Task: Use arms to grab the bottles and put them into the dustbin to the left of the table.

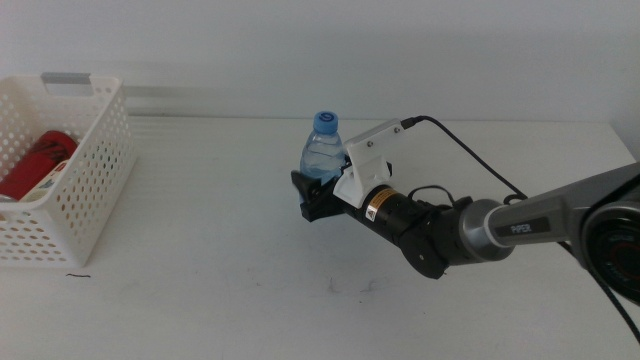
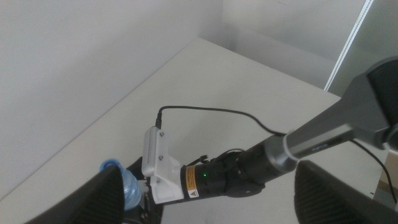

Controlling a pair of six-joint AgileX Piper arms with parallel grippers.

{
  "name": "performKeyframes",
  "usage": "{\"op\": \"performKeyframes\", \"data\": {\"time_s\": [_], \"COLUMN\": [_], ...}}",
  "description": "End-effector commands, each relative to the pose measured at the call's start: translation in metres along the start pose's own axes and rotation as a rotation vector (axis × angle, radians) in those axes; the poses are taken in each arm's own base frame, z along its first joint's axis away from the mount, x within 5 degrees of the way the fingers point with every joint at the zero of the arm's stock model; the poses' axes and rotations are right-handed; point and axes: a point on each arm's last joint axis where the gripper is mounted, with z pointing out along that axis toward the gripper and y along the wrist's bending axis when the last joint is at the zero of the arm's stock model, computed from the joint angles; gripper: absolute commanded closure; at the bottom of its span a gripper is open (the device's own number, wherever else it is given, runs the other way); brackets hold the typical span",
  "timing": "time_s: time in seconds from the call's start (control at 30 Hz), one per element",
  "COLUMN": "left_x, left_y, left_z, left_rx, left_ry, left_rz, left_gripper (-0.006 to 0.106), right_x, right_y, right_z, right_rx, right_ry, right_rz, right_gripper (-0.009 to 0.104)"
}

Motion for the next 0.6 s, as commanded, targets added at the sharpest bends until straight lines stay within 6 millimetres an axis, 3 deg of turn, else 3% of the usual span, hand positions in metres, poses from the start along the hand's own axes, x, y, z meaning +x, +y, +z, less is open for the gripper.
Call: {"op": "performKeyframes", "data": {"time_s": [0.0,0.03,0.07,0.17,0.27,0.43,0.57], "left_x": [-0.001,-0.001,-0.001,-0.001,-0.001,-0.001,-0.001], "left_y": [-0.001,-0.001,-0.001,-0.001,-0.001,-0.001,-0.001], "left_z": [-0.001,-0.001,-0.001,-0.001,-0.001,-0.001,-0.001], "left_rx": [0.001,0.001,0.001,0.001,0.001,0.001,0.001], "left_ry": [-0.005,-0.005,-0.005,-0.005,-0.005,-0.005,-0.005], "left_rz": [-0.003,-0.003,-0.003,-0.003,-0.003,-0.003,-0.003], "left_gripper": [0.007,0.007,0.007,0.007,0.007,0.007,0.007], "right_x": [0.005,0.002,-0.003,-0.027,-0.064,-0.137,-0.193], "right_y": [0.002,0.001,0.001,-0.001,-0.002,-0.001,0.002], "right_z": [-0.004,-0.006,-0.010,-0.025,-0.053,-0.125,-0.201], "right_rx": [0.013,0.020,0.027,0.064,0.111,0.174,0.205], "right_ry": [0.153,0.188,0.228,0.343,0.465,0.582,0.580], "right_rz": [0.016,0.025,0.031,0.074,0.101,0.109,0.104], "right_gripper": [0.019,0.007,0.003,0.003,0.004,0.004,0.004]}}
